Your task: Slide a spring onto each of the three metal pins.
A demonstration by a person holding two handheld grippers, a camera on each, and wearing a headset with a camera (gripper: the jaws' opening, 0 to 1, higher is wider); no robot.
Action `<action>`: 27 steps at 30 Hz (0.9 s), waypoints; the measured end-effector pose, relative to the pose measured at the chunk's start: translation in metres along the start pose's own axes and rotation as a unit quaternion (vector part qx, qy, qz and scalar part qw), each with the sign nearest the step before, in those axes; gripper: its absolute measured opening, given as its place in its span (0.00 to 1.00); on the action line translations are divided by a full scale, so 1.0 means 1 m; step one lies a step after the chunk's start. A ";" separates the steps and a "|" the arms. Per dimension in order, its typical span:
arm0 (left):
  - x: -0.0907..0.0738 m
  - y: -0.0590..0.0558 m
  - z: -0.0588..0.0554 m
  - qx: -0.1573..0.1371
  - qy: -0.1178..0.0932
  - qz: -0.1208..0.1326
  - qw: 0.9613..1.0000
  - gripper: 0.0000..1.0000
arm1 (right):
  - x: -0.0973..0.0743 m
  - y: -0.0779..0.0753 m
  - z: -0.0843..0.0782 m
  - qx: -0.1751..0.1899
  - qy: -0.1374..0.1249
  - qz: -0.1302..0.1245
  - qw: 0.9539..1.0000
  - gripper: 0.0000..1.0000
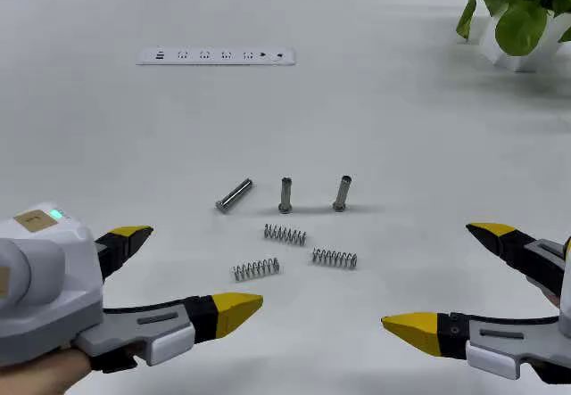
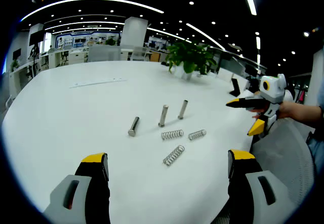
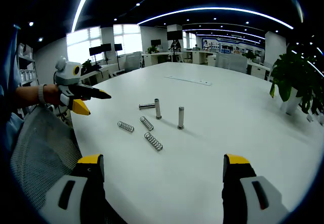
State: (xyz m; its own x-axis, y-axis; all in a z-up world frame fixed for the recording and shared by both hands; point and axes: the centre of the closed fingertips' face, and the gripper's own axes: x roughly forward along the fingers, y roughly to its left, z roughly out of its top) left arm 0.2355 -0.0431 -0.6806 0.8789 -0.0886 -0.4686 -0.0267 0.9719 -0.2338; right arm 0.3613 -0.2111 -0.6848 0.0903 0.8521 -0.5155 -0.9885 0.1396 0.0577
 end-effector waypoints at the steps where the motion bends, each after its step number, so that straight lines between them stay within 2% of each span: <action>1: -0.001 0.000 -0.001 -0.003 0.003 -0.001 1.000 1.00 | 0.000 0.000 -0.001 -0.001 0.003 0.001 1.000 0.99; 5: -0.003 0.004 -0.004 0.007 0.011 0.001 1.000 1.00 | 0.002 0.003 -0.003 -0.005 0.009 0.006 1.000 0.99; 9: -0.004 0.008 -0.002 0.021 0.011 0.007 1.000 1.00 | 0.004 0.005 -0.001 -0.007 0.007 0.008 1.000 0.99; 13: -0.003 0.014 -0.001 0.010 0.010 0.012 1.000 1.00 | 0.005 0.006 0.000 -0.010 0.008 0.009 1.000 0.99; 27: -0.004 0.023 0.003 0.034 0.029 0.010 0.999 1.00 | 0.004 0.006 0.000 -0.013 0.010 0.010 1.000 0.99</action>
State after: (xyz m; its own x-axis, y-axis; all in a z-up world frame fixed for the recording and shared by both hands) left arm 0.2328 -0.0196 -0.6814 0.8494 -0.0801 -0.5216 -0.0093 0.9860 -0.1667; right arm 0.3554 -0.2063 -0.6866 0.0690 0.8444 -0.5312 -0.9928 0.1102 0.0462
